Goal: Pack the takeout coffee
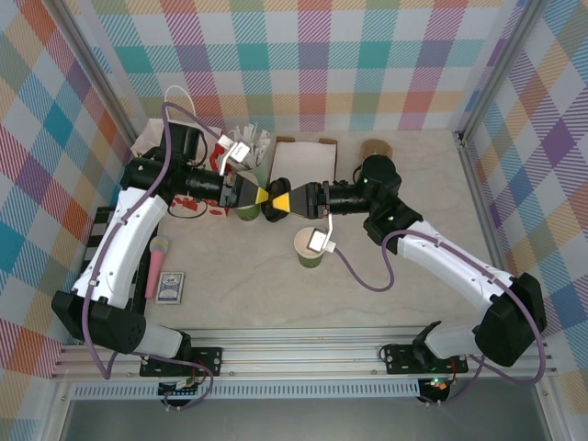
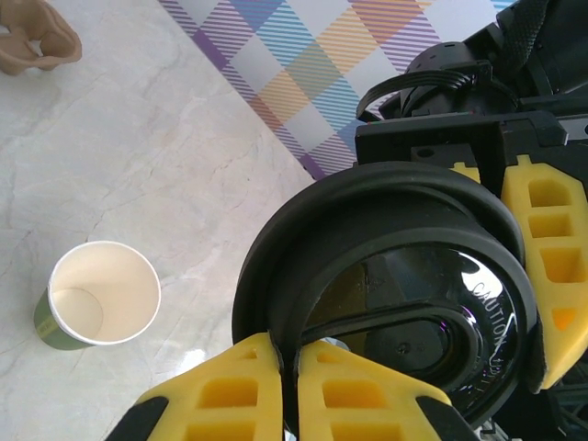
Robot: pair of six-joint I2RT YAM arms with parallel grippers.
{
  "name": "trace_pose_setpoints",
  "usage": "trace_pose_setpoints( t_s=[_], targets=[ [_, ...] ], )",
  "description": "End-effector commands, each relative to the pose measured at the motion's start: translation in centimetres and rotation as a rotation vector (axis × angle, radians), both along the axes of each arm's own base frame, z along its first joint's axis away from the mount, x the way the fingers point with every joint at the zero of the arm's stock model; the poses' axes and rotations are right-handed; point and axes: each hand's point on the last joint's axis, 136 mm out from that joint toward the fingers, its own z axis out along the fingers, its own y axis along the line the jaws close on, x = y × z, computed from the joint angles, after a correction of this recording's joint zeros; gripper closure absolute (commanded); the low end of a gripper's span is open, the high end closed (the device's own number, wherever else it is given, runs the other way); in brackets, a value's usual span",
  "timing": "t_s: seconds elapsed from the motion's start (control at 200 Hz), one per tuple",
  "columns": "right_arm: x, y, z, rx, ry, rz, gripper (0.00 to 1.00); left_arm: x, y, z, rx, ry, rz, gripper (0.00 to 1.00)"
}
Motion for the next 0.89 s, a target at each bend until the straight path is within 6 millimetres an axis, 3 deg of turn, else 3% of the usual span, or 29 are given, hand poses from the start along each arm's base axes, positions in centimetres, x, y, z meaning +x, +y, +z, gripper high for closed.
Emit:
trace_pose_setpoints(
  t_s=[0.0, 0.075, 0.125, 0.175, 0.225, 0.285, 0.365, 0.455, 0.545, 0.645, 0.7, 0.765, 0.825, 0.89],
  targets=[
    [-0.8, 0.4, 0.5, -0.009, 0.022, 0.029, 1.00, -2.1, -1.0, 1.8, -0.069, -0.046, -0.097, 1.00],
    [-0.3, 0.4, 0.2, -0.016, 0.057, -0.002, 0.79, -1.4, -0.7, 1.7, -0.034, -0.087, -0.039, 1.00],
    [0.4, 0.3, -0.3, -0.035, 0.132, -0.049, 0.59, -0.4, -0.3, 1.3, 0.003, -0.110, 0.024, 1.00],
    [1.3, 0.0, -1.1, -0.067, 0.226, -0.114, 0.49, 0.8, 0.2, 0.9, 0.047, -0.129, 0.103, 1.00],
    [2.8, -0.4, -1.9, -0.083, 0.352, -0.211, 0.24, 2.4, 1.0, 0.4, 0.097, -0.134, 0.207, 1.00],
    [5.3, -1.5, -2.7, -0.055, 0.571, -0.370, 0.01, 3.8, 1.9, -0.2, 0.148, -0.123, 0.311, 1.00],
    [8.0, -3.7, -4.7, -0.002, 0.825, -0.540, 0.00, 5.1, 3.1, -0.8, 0.192, -0.118, 0.421, 1.00],
    [9.0, -5.8, -6.9, 0.062, 1.155, -0.649, 0.00, 6.4, 4.4, -1.7, 0.241, -0.099, 0.537, 1.00],
    [8.9, -7.0, -7.3, 0.154, 1.475, -0.644, 0.00, 7.3, 6.0, -3.4, 0.334, -0.050, 0.650, 1.00],
    [9.4, -8.2, -7.0, 0.337, 1.780, -0.634, 0.00, 6.7, 6.2, -5.2, 0.399, -0.025, 0.683, 1.00],
    [11.4, -10.4, -6.7, 0.565, 1.951, -0.733, 0.00, 6.4, 6.2, -6.2, 0.436, -0.016, 0.710, 1.00],
    [14.5, -15.2, -7.6, 1.023, 2.148, -0.934, 0.00, 6.2, 6.3, -7.4, 0.496, -0.011, 0.740, 1.00],
    [15.0, -19.1, -9.0, 1.302, 2.312, -1.052, 0.00, 6.0, 6.1, -8.2, 0.541, -0.020, 0.762, 1.00],
    [15.0, -21.8, -9.5, 1.524, 2.410, -1.007, 0.00, 5.7, 5.5, -9.0, 0.561, -0.031, 0.773, 1.00]
  ],
)
